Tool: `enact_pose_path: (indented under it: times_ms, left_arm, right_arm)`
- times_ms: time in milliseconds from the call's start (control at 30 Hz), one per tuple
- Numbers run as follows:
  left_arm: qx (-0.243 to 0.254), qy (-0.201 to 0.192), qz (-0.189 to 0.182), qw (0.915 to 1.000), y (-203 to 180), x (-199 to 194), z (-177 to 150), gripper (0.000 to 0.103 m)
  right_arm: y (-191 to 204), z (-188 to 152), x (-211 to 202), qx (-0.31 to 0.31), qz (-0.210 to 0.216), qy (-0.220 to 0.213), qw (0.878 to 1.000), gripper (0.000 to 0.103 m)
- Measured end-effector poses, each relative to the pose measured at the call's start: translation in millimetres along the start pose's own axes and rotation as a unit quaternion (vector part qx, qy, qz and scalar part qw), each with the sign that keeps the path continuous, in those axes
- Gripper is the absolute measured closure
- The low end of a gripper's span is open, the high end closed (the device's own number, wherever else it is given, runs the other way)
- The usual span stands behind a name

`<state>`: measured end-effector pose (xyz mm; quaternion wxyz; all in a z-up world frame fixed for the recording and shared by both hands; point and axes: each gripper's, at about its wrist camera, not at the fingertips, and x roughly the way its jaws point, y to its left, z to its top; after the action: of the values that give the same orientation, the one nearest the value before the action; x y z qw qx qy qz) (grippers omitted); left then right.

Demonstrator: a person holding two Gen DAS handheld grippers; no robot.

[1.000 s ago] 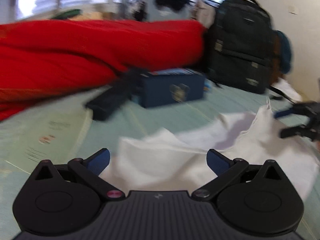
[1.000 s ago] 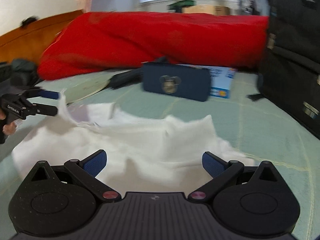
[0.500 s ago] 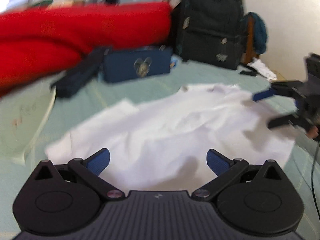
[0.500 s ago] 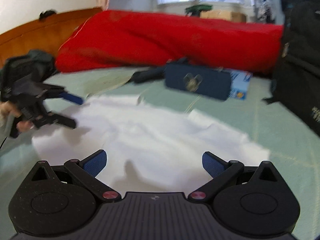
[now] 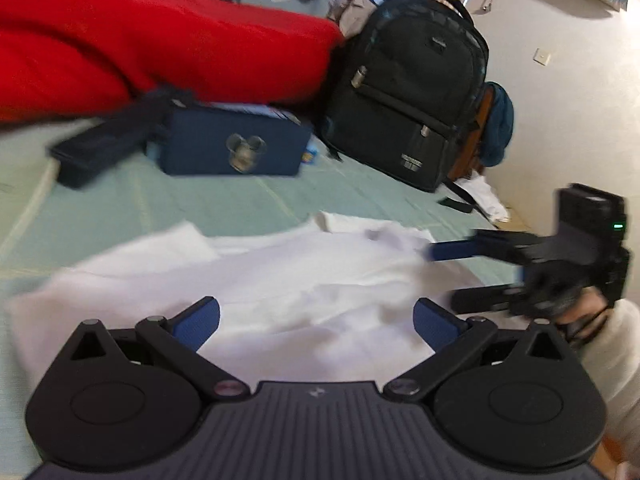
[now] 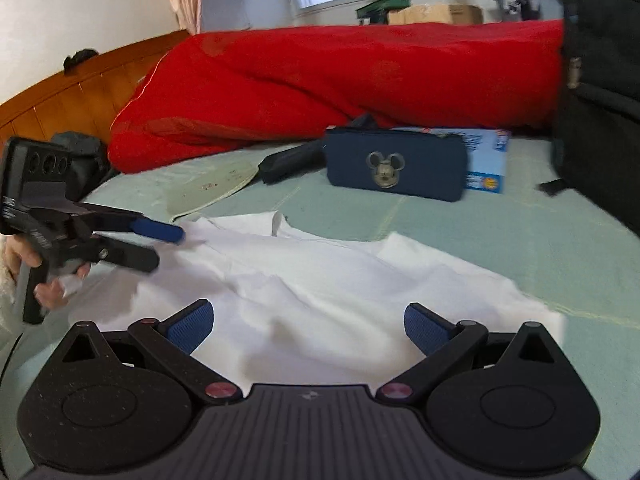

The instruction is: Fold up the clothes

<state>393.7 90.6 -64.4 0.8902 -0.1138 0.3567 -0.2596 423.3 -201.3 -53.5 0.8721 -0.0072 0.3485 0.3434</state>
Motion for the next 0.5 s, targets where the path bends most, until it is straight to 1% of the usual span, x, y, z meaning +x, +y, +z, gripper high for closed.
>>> enact_pose_path:
  times_ms: [33,67,100,133,167,200,233,300,367,400,433,467,500]
  left_arm:
    - [-0.002,0.004,0.026,0.9996,4,7,-1,0.001]
    - [-0.002,0.008,0.063,0.998,9,13,-1,0.001]
    - [-0.003,0.011,0.1,0.9949,14,20,-2,0.006]
    - [-0.006,0.009,0.109,0.994,18,20,-2,0.007]
    - [-0.01,0.005,0.105,0.9944,21,18,-1,0.006]
    - [-0.013,0.002,0.101,0.9948,20,14,0,0.006]
    - [-0.006,-0.003,0.104,0.9946,16,9,0,0.005]
    - [0.018,-0.013,0.113,0.9933,4,-1,2,0.005]
    - [0.041,-0.017,0.118,0.992,-5,-11,0,0.005]
    - [0.051,-0.016,0.12,0.9914,-9,-15,-4,0.005]
    - [0.061,-0.016,0.121,0.9907,-12,-19,-7,0.005]
    - [0.071,-0.015,0.123,0.9898,-16,-24,-11,0.005]
    - [0.08,-0.014,0.124,0.9889,-19,-28,-14,0.005]
  right_arm:
    - [-6,-1,12,0.006,-0.016,0.016,1.0,0.0]
    - [-16,-3,16,0.015,-0.029,0.02,0.999,0.0]
    - [-26,-6,19,0.025,-0.042,0.022,0.999,0.002]
    - [-34,-8,13,0.041,-0.026,0.009,0.999,0.002]
    - [-40,-8,4,0.061,-0.022,-0.003,0.998,0.002]
    - [-41,-8,-6,0.068,-0.026,-0.011,0.997,0.001]
    - [-43,-7,-16,0.073,-0.03,-0.019,0.997,0.0]
    - [-45,-5,-35,0.068,-0.044,-0.04,0.996,0.0]
    - [-55,-1,-43,0.079,-0.065,-0.047,0.994,0.0]
    - [-60,0,-47,0.085,-0.075,-0.051,0.992,0.005]
    - [-65,2,-50,0.091,-0.086,-0.054,0.991,0.019]
    - [-70,3,-49,0.097,-0.087,-0.051,0.99,0.028]
    - [-76,3,-47,0.107,-0.086,-0.044,0.99,0.041]
